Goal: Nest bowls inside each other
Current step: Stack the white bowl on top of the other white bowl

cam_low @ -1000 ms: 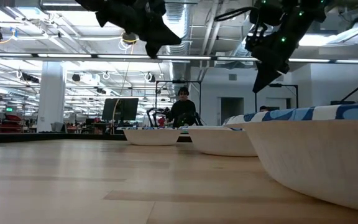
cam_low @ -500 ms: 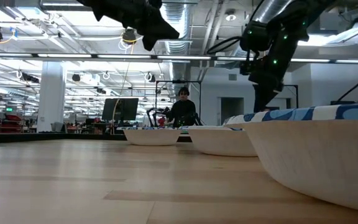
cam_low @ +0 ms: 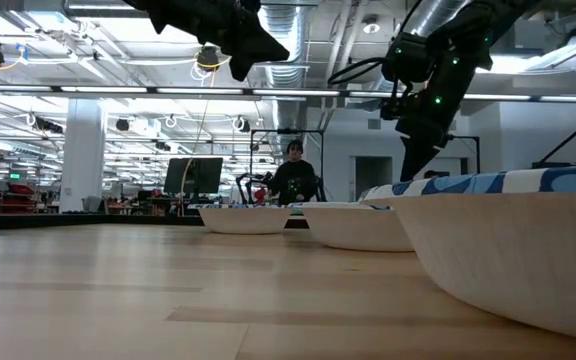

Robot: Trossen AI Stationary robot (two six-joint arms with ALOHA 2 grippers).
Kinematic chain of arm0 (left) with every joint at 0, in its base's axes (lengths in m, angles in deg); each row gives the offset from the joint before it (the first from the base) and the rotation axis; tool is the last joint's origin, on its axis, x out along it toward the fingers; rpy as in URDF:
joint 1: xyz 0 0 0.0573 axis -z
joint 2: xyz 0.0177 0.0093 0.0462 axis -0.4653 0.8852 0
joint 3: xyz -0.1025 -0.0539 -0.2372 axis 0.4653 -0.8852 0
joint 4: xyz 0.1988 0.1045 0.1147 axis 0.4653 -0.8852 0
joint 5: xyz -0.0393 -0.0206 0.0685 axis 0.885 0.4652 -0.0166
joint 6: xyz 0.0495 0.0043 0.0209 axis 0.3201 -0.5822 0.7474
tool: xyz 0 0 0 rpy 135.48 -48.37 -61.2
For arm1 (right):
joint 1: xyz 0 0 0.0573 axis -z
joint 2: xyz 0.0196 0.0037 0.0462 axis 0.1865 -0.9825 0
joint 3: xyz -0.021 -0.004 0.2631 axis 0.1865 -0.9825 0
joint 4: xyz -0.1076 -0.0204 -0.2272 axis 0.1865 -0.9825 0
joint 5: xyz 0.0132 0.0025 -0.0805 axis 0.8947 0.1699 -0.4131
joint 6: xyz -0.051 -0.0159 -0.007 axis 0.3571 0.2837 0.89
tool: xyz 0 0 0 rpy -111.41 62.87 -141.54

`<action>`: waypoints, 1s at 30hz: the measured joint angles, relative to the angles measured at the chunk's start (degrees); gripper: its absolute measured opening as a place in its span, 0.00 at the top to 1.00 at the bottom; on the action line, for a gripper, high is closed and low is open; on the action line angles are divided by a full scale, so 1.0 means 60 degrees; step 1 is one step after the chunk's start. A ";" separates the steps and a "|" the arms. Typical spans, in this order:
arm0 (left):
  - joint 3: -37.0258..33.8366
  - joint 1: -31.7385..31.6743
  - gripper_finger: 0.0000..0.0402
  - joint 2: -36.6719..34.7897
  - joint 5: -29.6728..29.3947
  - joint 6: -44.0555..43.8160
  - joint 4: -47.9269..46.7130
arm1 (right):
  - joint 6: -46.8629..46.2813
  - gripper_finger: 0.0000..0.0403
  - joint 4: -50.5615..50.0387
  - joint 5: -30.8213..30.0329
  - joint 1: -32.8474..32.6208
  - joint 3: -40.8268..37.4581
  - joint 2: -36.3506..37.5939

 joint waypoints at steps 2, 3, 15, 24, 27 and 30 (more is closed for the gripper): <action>0.0000 0.0000 1.00 0.0000 0.0002 0.0000 0.0000 | -0.0054 0.91 -0.0005 0.0000 -0.0003 0.0000 0.0000; 0.0000 0.0000 1.00 0.0000 0.0002 -0.0030 0.0000 | -0.0072 0.91 -0.0003 0.0004 0.0000 0.0000 0.0000; 0.0000 0.0000 1.00 0.0000 -0.0020 -0.0284 0.0007 | -0.0080 0.90 -0.0065 0.0002 0.0146 0.0000 0.0004; 0.0000 0.0000 1.00 0.0000 -0.0009 -0.0357 0.0017 | -0.0083 0.70 -0.0190 -0.0030 0.0614 0.0000 0.0007; 0.0000 0.0000 1.00 0.0000 -0.0006 -0.0357 0.0018 | -0.0080 0.62 -0.0190 -0.0069 0.0796 0.0000 0.0007; 0.0000 0.0000 1.00 0.0000 -0.0006 -0.0357 0.0018 | -0.0084 0.57 -0.0191 -0.0068 0.1003 0.0000 0.0007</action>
